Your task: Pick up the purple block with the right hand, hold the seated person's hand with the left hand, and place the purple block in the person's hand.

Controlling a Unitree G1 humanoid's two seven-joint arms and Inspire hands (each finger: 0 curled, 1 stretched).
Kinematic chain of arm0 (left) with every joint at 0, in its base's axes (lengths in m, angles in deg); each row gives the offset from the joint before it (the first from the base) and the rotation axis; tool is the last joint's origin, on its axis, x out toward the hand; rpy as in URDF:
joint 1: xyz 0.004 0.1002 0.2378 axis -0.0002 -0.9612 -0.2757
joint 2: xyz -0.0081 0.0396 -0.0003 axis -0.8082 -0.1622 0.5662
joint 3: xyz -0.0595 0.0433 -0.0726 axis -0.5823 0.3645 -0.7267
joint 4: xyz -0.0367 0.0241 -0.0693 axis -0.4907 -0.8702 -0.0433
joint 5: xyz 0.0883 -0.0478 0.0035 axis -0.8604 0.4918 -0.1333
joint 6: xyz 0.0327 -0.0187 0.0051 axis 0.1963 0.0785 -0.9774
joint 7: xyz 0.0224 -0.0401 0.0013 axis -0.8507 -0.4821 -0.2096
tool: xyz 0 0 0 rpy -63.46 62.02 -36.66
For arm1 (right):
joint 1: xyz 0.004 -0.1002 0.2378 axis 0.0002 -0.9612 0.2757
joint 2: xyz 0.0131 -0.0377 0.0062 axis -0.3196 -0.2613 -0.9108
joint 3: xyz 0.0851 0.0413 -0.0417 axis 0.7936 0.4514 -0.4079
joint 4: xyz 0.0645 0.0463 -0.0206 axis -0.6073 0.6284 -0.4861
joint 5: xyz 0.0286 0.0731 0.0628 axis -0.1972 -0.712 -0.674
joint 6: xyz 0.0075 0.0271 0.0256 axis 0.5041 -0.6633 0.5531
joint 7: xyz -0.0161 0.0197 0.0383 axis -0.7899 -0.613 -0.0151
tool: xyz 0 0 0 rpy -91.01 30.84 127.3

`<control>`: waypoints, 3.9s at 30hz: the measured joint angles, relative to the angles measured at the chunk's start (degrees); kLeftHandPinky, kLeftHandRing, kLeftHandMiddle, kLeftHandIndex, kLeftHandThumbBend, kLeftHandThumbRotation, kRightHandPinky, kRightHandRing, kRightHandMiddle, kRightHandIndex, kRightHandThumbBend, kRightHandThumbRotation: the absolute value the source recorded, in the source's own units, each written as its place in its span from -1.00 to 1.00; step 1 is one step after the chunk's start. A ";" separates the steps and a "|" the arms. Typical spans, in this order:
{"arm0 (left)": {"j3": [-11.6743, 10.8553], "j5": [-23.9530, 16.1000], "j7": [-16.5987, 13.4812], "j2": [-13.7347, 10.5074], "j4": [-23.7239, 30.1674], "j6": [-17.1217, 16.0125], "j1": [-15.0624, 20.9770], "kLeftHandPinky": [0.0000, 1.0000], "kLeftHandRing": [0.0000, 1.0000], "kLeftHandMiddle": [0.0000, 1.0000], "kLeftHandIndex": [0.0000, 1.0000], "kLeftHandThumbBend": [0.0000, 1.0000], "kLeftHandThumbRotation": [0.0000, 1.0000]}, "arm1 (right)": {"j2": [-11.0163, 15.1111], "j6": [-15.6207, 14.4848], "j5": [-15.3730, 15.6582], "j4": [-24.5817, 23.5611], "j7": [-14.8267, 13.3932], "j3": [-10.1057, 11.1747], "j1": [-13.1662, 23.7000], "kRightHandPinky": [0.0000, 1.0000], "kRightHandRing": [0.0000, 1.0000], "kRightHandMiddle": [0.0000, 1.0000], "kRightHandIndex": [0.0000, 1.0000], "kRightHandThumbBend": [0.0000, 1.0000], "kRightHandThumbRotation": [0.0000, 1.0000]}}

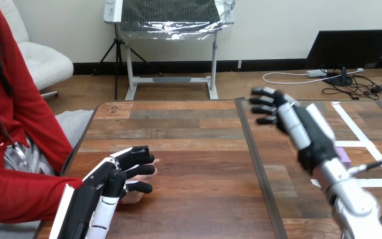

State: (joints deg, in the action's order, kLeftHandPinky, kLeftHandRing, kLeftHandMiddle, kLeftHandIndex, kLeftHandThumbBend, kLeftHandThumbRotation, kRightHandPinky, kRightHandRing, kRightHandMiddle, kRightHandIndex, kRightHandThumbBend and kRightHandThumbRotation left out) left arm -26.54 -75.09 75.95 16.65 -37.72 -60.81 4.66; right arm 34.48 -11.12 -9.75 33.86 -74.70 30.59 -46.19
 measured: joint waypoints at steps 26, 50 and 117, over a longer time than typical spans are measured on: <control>-0.27 0.15 0.04 0.00 0.00 0.00 0.01 0.17 0.40 0.43 0.40 0.30 0.79 | 8.41 0.90 11.90 19.39 -12.15 -0.71 15.28 0.66 0.80 0.82 0.79 0.07 1.00; -0.66 0.56 0.95 0.08 0.00 -0.03 0.60 0.17 0.38 0.42 0.41 0.22 0.75 | 16.56 -7.06 22.92 27.31 -16.07 -5.82 22.64 0.54 0.84 0.92 0.91 0.26 1.00; -1.21 0.80 2.65 0.10 0.02 -0.07 1.18 0.10 0.33 0.35 0.40 0.17 0.72 | 12.50 -18.24 28.10 31.72 -10.67 -13.55 18.26 0.70 0.82 0.87 0.84 0.72 0.31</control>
State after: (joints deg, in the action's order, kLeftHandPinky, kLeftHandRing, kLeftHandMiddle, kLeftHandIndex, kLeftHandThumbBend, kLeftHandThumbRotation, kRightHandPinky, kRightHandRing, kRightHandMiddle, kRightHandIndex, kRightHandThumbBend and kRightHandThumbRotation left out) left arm -27.75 -74.28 78.61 16.75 -37.71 -60.88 5.84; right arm 46.98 -29.36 18.35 65.58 -85.37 17.04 -27.93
